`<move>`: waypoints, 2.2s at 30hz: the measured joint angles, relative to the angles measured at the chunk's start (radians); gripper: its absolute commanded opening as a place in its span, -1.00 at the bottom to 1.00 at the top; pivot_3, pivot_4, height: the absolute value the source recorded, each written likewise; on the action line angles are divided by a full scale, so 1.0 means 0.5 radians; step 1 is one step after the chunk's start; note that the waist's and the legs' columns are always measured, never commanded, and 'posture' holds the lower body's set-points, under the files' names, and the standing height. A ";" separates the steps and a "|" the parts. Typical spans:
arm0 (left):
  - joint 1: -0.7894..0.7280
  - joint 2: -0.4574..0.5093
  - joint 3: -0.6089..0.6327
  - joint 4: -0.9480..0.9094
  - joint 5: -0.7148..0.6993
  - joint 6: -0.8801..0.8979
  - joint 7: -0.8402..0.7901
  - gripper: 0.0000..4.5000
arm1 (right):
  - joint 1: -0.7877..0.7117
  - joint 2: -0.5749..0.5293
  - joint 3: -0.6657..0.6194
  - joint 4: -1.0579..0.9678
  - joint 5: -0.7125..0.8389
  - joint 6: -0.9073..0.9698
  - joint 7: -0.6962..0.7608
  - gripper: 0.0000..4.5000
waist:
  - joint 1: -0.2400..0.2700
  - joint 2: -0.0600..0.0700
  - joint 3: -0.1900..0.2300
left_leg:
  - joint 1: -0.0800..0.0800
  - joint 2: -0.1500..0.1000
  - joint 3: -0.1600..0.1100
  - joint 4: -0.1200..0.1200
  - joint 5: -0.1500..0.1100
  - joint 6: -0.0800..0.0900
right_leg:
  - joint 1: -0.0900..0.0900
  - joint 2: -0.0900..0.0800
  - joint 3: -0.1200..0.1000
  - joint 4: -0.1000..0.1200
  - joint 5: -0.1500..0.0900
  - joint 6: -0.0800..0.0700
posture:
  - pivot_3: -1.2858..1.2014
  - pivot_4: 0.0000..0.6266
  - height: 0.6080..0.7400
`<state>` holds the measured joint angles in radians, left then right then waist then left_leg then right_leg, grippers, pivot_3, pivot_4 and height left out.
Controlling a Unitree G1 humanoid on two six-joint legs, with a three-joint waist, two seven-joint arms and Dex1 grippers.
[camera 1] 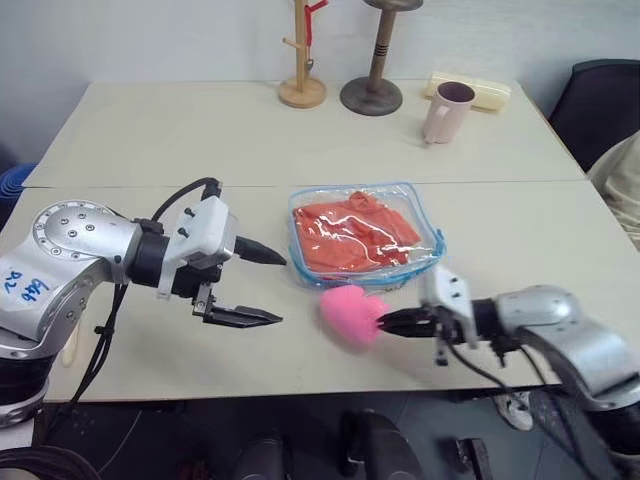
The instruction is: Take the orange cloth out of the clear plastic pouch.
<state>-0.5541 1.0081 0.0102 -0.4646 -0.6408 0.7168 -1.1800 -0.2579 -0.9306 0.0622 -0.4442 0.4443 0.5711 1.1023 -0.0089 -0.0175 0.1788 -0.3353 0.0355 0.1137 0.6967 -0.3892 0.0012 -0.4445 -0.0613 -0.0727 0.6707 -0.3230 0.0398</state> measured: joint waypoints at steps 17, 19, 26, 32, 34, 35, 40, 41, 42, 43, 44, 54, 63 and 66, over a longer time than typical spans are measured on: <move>-0.383 -0.540 -0.852 0.451 0.746 -0.691 -0.172 0.82 | -0.706 -0.152 0.274 1.329 -0.964 -1.711 0.275 0.01 | 0.008 0.000 0.000 | 0.000 -0.003 0.006 0.004 0.000 0.000 | -0.001 0.000 0.001 0.002 0.000 0.001 | 0.03 -0.52 1.00; -0.456 -0.713 -0.991 0.599 0.883 -0.807 -0.159 0.82 | -0.814 -0.084 0.349 1.533 -1.092 -1.926 0.216 0.01 | 0.005 0.000 0.001 | -0.001 -0.002 0.007 0.004 0.000 0.000 | -0.002 0.000 0.001 0.003 0.001 0.001 | 0.03 -0.52 1.00; -0.530 -1.058 -1.211 1.032 1.280 -1.195 -0.056 0.73 | -1.088 0.066 0.452 2.058 -1.395 -2.397 -0.031 -0.07 | -0.025 0.000 0.001 | 0.000 0.000 0.008 0.005 0.000 0.000 | -0.003 0.000 0.002 0.008 0.001 0.001 | 0.03 -0.52 1.00; -0.529 -1.070 -1.222 1.124 1.404 -1.372 -0.060 0.00 | -1.156 0.108 0.488 2.241 -1.455 -2.537 -0.091 -0.86 | -0.043 0.001 0.001 | 0.002 0.001 0.007 0.006 0.000 0.000 | -0.003 -0.001 0.002 0.011 0.001 0.001 | 0.03 -0.52 1.00; -0.529 -1.068 -1.210 1.123 1.408 -1.374 -0.070 -0.27 | -1.183 0.115 0.488 2.248 -1.454 -2.561 -0.087 -1.00 | -0.044 0.001 0.001 | 0.002 0.002 0.007 0.006 0.000 0.000 | -0.003 0.000 0.002 0.011 0.001 0.001 | 0.03 -0.52 1.00; -0.528 -1.068 -1.203 1.123 1.408 -1.374 -0.070 -0.41 | -1.192 0.118 0.488 2.251 -1.453 -2.573 -0.085 -1.00 | -0.044 0.001 0.001 | 0.002 0.002 0.007 0.006 0.000 0.000 | -0.003 0.000 0.002 0.011 0.001 0.001 | 0.03 -0.52 1.00; -0.418 -1.013 -1.081 1.013 1.373 -1.259 -0.063 -0.89 | -1.191 0.125 0.488 2.265 -1.424 -2.630 -0.050 -1.00 | -0.048 0.001 0.001 | 0.002 0.003 0.007 0.006 0.000 0.000 | -0.003 0.000 0.002 0.011 0.001 0.001 | 0.03 -0.52 1.00; -0.371 -0.971 -1.045 0.955 1.358 -1.208 -0.062 -0.92 | -1.183 0.125 0.488 2.259 -1.418 -2.633 -0.045 -1.00 | -0.050 0.001 0.001 | 0.002 0.004 0.007 0.006 0.000 0.000 | -0.003 0.000 0.002 0.012 0.001 0.001 | 0.03 -0.52 1.00; -0.313 -0.925 -0.997 0.884 1.341 -1.149 -0.060 -0.92 | -1.163 0.123 0.487 2.240 -1.402 -2.639 -0.039 -1.00 | -0.051 0.001 0.001 | 0.002 0.004 0.006 0.005 0.000 0.000 | -0.003 0.000 0.002 0.012 0.000 0.001 | 0.03 -0.52 1.00; -0.251 -0.869 -0.947 0.801 1.315 -1.078 -0.057 -0.92 | -1.140 0.123 0.487 2.211 -1.388 -2.646 -0.031 -1.00 | -0.053 0.001 0.001 | 0.002 0.005 0.006 0.006 0.001 0.000 | -0.003 0.000 0.002 0.012 0.000 0.001 | 0.03 -0.52 1.00; -0.178 -0.804 -0.884 0.713 1.280 -1.002 -0.058 -0.92 | -1.106 0.119 0.487 2.172 -1.374 -2.656 -0.025 -1.00 | -0.054 0.001 0.001 | 0.002 0.005 0.005 0.006 0.001 0.000 | -0.003 0.000 0.002 0.012 0.000 0.001 | 0.03 -0.52 1.00; 0.547 -0.142 0.006 0.165 0.771 -0.334 -0.070 -0.92 | -0.741 -0.036 0.402 1.608 -1.108 -2.520 0.068 -1.00 | -0.038 0.003 0.002 | 0.001 0.005 0.001 0.005 0.000 0.000 | -0.001 -0.003 -0.001 0.006 0.000 0.000 | 0.03 -0.52 1.00; 0.712 0.098 0.352 0.473 0.704 -0.435 -0.086 -0.92 | -0.676 -0.069 0.392 1.508 -1.059 -2.510 0.064 -1.00 | -0.041 0.004 0.003 | 0.001 0.005 0.002 0.004 0.000 0.000 | -0.001 -0.002 -0.002 0.006 0.000 -0.001 | 0.03 -0.52 1.00; 0.714 0.063 0.332 0.498 0.708 -0.462 -0.032 -0.92 | -0.645 -0.069 0.392 1.489 -1.070 -2.501 0.035 -1.00 | -0.039 0.004 0.003 | 0.001 0.005 0.002 0.004 0.000 0.000 | -0.001 -0.003 -0.002 0.006 0.000 -0.001 | 0.03 -0.52 1.00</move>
<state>-0.1969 1.0394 0.1762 -0.2156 -0.2868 0.4860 -1.1963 -0.5806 -0.9650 0.2583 0.3002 -0.0906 -0.6793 1.1196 -0.0285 -0.0156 0.1802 -0.3350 0.0378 0.1145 0.6989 -0.3890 0.0010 -0.4450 -0.0626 -0.0738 0.6738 -0.3231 0.0395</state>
